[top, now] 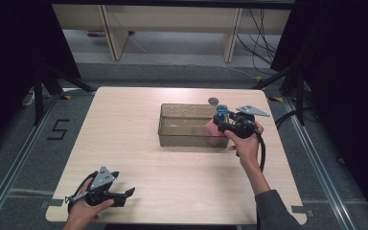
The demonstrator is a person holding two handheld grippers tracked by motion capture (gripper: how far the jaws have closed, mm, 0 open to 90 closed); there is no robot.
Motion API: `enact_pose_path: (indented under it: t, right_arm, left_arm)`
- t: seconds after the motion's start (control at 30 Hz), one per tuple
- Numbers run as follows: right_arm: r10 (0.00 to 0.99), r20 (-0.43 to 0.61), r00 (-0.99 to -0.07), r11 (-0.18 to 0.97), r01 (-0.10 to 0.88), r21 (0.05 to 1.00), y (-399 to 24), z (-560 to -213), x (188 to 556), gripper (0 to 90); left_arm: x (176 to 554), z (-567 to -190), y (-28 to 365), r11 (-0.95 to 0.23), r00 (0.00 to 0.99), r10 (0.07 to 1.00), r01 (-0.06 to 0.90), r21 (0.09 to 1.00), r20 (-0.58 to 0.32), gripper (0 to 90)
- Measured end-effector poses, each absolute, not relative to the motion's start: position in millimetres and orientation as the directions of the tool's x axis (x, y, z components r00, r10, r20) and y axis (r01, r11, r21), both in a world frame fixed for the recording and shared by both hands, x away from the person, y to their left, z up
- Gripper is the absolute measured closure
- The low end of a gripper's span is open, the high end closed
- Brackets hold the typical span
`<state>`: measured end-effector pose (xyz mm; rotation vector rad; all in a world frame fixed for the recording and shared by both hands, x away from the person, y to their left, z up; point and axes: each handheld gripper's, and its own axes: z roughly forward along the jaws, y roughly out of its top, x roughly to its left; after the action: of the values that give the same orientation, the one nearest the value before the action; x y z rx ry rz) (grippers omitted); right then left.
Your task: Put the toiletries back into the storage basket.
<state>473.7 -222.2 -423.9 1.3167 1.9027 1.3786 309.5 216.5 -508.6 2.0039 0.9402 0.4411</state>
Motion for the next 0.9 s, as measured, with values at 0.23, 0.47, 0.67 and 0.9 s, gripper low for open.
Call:
enact_pose_path:
  t: [0.23, 0.47, 0.67, 0.9]
  right_arm:
    - [0.874, 0.184, -0.45, 0.034, 0.435, 0.9, -224, -424, 470, 26.4]
    - [0.879, 0.194, -0.437, 0.02, 0.439, 0.898, -224, -424, 466, 26.4]
    - [0.883, 0.16, -0.44, 0.055, 0.436, 0.898, -229, -423, 465, 26.3]
    - [0.883, 0.2, -0.424, 0.02, 0.46, 0.887, -227, -422, 460, 26.3]
  left_arm:
    - [309, -509, 217, -0.352, 0.655, 0.755, 0.452, 0.82, -0.037, 14.8]
    - [309, -509, 216, -0.35, 0.652, 0.757, 0.452, 0.82, -0.036, 14.8]
    - [309, -508, 216, -0.35, 0.652, 0.757, 0.452, 0.82, -0.036, 14.8]
    - [309, -508, 217, -0.354, 0.655, 0.755, 0.449, 0.82, -0.032, 14.9]
